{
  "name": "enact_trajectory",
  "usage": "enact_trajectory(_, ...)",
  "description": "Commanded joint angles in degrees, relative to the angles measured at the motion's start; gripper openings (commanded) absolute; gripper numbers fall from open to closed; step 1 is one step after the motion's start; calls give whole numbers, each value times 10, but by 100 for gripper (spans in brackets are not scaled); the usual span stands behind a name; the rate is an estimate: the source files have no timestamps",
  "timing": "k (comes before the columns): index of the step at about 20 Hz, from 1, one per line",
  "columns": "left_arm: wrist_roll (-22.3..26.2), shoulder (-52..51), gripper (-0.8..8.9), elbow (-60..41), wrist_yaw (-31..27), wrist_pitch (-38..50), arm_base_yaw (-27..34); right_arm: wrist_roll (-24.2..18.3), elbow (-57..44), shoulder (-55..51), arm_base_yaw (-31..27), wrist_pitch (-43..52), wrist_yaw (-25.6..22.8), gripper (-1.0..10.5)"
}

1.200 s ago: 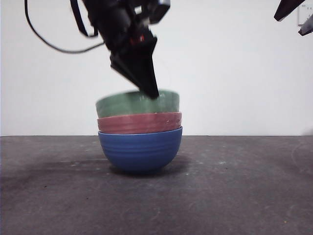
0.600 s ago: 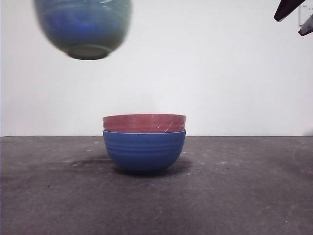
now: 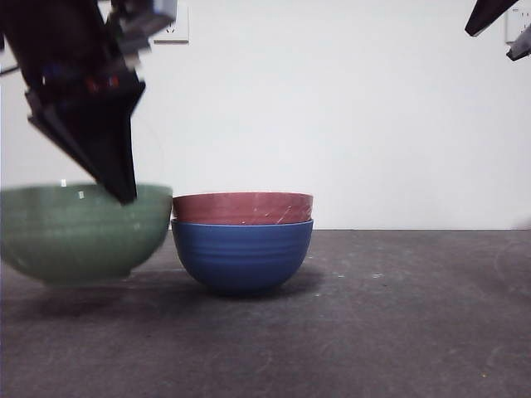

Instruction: Pick up the green bowl on the top,put the green bowl on the left,pick up the red bowl in the middle,put the red bowl on the right

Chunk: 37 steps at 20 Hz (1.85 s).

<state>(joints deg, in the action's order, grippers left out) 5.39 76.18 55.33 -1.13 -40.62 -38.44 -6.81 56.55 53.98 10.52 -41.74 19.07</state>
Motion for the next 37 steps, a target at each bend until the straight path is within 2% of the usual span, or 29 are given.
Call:
enact_trajectory(1, -12, 2, -9, -26, -3, 33, -2, 3, 1, 0, 0, 2, 0, 311)
enact_trajectory(10, -11, 47, 5, -37, 10, 44, -2, 3, 1, 0, 0, 3, 1, 312)
enact_trajectory(11, -12, 46, 58, -37, 16, 42, -2, 3, 1, 0, 1, 3, 2, 312)
enact_trajectory(13, -15, 43, 317, -35, 12, 30, -2, 3, 1, 0, 1, 3, 5, 316)
enact_trajectory(14, -27, 42, 377, -31, 10, 18, -1, 3, 1, 0, 2, 5, 5, 316)
enact_trajectory(16, -47, 36, 377, -13, 11, -12, 0, 3, 1, 1, 16, 13, 5, 316)
enact_trajectory(19, -52, 7, 377, 26, 19, -47, -1, 2, 12, 17, 52, 27, 5, 316)
enact_trajectory(24, -57, -93, 377, 87, 29, -90, 9, -33, 94, 120, 150, 8, 3, 315)
enact_trajectory(27, -58, -154, 377, 93, 29, -113, 56, -65, 169, 207, 208, -30, 2, 312)
enact_trajectory(31, -42, -224, 377, 93, 27, -162, 188, -104, 285, 337, 272, -106, -2, 312)
enact_trajectory(34, -31, -262, 377, 93, 30, -188, 269, -129, 338, 414, 314, -114, -41, 311)
enact_trajectory(37, -22, -273, 377, 93, 30, -204, 291, -145, 349, 481, 347, -99, -75, 310)
